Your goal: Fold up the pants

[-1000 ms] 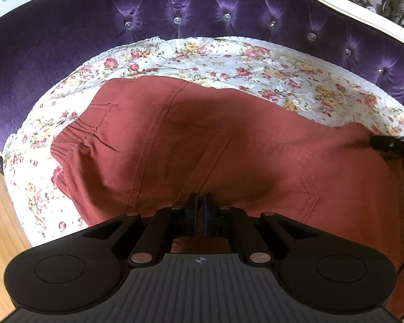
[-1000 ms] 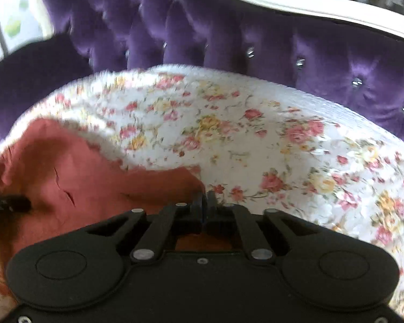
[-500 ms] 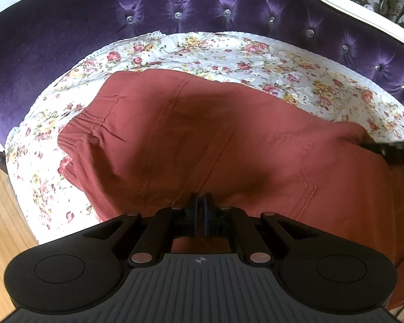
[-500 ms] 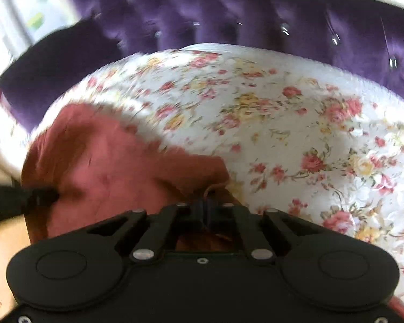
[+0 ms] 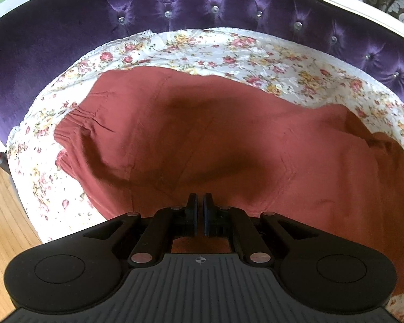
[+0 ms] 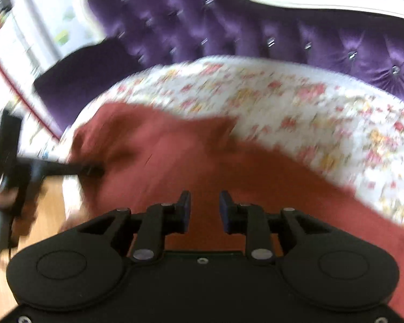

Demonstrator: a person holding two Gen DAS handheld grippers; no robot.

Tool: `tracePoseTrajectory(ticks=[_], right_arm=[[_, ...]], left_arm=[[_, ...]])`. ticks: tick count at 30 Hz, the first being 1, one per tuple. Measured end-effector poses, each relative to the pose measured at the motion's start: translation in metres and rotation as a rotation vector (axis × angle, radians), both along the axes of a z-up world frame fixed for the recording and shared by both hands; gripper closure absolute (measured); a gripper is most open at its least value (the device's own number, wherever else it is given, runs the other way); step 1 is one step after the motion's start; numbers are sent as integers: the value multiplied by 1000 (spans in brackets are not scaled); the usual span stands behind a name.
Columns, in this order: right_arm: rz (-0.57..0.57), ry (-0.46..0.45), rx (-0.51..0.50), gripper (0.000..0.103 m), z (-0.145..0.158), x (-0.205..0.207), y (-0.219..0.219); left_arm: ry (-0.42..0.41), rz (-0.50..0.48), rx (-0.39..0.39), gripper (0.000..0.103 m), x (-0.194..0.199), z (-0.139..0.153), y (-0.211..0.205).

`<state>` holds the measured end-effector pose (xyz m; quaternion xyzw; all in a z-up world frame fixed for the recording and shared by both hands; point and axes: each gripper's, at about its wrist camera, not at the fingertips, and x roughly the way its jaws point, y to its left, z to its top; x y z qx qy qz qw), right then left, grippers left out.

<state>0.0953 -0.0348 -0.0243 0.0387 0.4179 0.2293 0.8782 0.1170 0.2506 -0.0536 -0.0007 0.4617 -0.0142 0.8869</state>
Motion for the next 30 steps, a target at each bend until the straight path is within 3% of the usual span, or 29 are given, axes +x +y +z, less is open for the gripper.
tracePoseTrajectory(ticks=[6,15,17,18,24,29,30], right_arm=[[143,-55,-81,67,-10,-55,34],[224,-149,-300,68,-34,-77,75],[206,-166,-343,82,-39,-78,79],[200,-166,-351,96,-41,-76,80],[277,-154,-399,96,-53,-83,85],[253,-123,-270,88,-35,-71,67],[237,-119,-232,83,-28,-67,60]], left_arm=[[27,35,-33,98,2,-3,8],[43,48,-42,98,4,-3,10],[44,45,-41,97,4,-3,10],[42,43,-39,97,4,-3,10],[42,66,-19,99,-2,-6,23],[49,65,-20,99,-3,3,25],[39,58,-23,99,-4,6,24]])
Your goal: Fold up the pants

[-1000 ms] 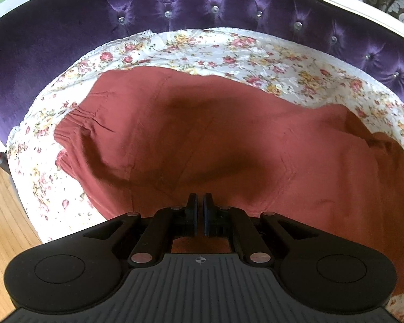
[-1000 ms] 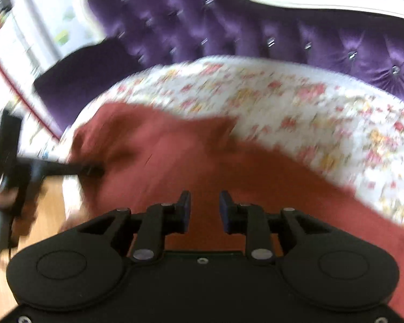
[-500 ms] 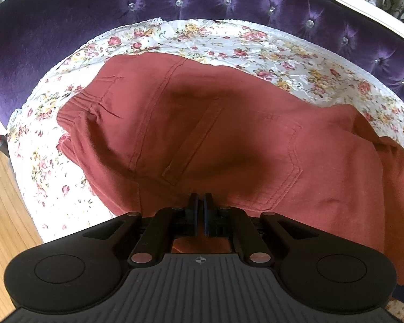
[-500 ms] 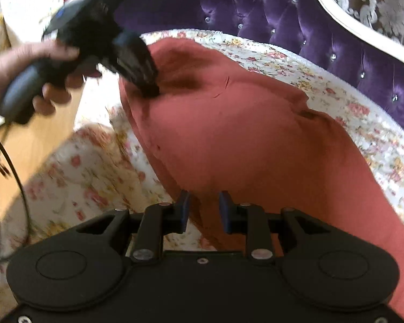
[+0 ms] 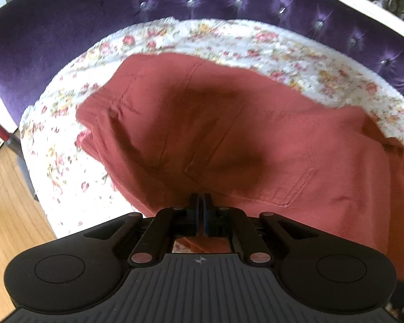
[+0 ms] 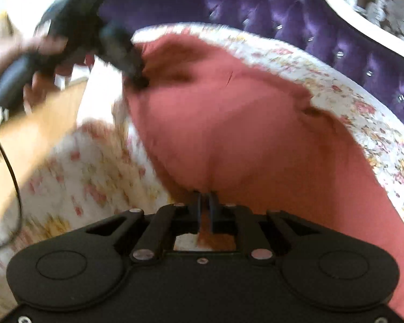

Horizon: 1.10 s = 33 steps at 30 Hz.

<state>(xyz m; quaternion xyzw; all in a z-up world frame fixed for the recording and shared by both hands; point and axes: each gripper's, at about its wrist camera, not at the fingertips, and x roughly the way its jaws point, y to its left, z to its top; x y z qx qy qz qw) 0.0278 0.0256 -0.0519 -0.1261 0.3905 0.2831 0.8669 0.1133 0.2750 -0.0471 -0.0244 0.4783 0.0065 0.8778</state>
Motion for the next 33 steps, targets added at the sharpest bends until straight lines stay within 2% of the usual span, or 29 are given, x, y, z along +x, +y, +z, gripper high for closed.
tracePoseTrajectory(ticks=[1,2,8,11,14,16,17,20,21,22,23,24,27,30,33], right_arm=[[-25,5,45,72,8,7,-9],[-49,3,83,68,15,14,-18],[-223,-20,225,66,43,73,-60],[-276,-27,191,65,41,100,-64],[-268,-19,135,64,30,120,-55],[-278,14,109,70,16,132,-53],[-307,19,82,74,8,136,-54],[-489,74,20,76,-18,151,-74],[-522,77,51,81,-20,151,-85],[-535,87,94,80,-17,150,-95],[-537,81,113,76,-12,146,-99],[-524,54,127,66,-6,142,-100],[-438,-17,167,66,14,135,-91],[-338,-12,197,63,21,144,-70],[-296,17,199,58,16,166,-52]], left_arm=[[-15,-5,4,99,0,4,0],[-26,-8,8,99,1,8,0],[-46,38,15,98,26,7,9],[-8,57,27,98,36,-7,16],[-21,60,2,98,34,-11,23],[-24,62,-8,98,33,-12,25],[-26,64,-14,98,33,-12,26],[-29,62,-9,98,31,-12,28],[-32,61,-9,98,31,-12,28],[-34,61,-9,98,30,-13,29],[-36,59,-7,98,30,-13,28],[-37,57,-2,98,30,-13,28],[-37,55,14,98,31,-13,24],[-41,55,19,98,31,-13,23],[-45,55,14,98,30,-13,24]])
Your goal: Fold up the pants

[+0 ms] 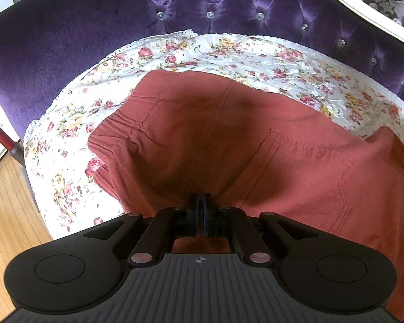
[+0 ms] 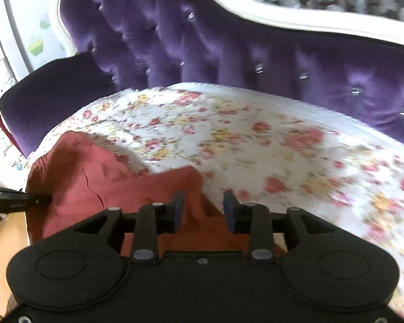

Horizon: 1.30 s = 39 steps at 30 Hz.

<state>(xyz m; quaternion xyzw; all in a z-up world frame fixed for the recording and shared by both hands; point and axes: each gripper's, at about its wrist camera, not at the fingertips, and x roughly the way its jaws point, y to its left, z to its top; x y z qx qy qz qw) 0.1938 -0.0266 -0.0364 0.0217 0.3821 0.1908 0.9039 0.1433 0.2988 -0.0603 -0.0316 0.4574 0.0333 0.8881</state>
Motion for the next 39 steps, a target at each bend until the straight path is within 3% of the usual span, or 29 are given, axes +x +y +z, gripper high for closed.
tracePoseTrajectory(ticks=[9,10,11,12,15,19,28,39], right_arm=[[46,127,72,58,-19,50,14],[61,147,91,63,-21,50,14],[83,163,99,90,-22,49,17],[113,160,87,94,-21,44,21],[79,16,-12,97,-5,25,28],[19,40,-1,98,-10,27,21],[23,48,-19,96,-17,25,27],[24,68,-1,95,-21,26,24]], left_arm=[[-7,-10,6,98,-1,1,-1],[-8,-10,4,98,-1,1,0],[-10,-10,2,98,-1,1,0],[-10,-10,-1,98,-1,1,1],[-10,-17,-11,98,-2,1,3],[3,-39,-12,98,1,12,5],[-110,-12,-41,98,55,61,44],[-15,-24,-72,98,113,25,53]])
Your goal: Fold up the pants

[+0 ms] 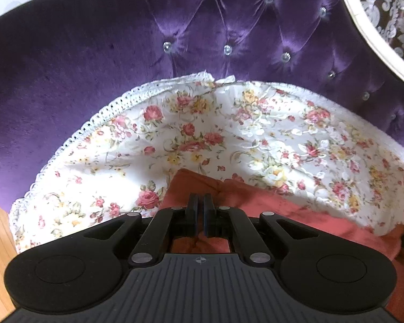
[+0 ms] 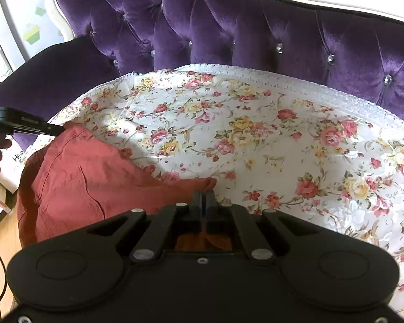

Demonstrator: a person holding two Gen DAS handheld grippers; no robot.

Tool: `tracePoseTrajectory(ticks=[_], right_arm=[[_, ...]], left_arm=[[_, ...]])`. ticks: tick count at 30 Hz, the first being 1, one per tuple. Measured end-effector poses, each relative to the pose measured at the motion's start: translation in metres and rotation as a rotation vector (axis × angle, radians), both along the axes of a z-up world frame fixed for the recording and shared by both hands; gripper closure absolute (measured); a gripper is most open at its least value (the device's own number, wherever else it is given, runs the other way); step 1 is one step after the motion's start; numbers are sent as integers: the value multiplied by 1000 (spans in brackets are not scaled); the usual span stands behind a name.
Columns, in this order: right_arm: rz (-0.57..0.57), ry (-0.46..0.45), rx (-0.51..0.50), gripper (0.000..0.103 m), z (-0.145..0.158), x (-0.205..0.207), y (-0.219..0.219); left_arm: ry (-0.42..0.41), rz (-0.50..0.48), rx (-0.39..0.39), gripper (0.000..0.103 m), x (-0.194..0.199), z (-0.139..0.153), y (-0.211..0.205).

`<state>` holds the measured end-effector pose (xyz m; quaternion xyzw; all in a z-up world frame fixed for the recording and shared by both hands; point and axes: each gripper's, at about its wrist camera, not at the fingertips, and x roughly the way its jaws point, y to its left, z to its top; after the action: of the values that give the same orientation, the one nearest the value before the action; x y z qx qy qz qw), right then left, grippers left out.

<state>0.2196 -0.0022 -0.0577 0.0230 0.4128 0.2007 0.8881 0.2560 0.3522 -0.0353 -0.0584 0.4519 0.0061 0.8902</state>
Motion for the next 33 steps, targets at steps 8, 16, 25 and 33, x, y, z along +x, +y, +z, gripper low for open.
tracePoseTrajectory(ticks=[8,16,25,33], right_arm=[[-2,9,7,95,-3,2,0],[-3,10,9,95,-3,2,0],[-5,10,12,95,-3,2,0],[-37,24,11,95,-8,8,-1]], left_arm=[[7,-23,93,98,4,-11,-15],[-24,-39,220,99,1,-16,-35],[-50,-6,295,103,-2,-21,-45],[6,144,371,103,-1,-33,-2]])
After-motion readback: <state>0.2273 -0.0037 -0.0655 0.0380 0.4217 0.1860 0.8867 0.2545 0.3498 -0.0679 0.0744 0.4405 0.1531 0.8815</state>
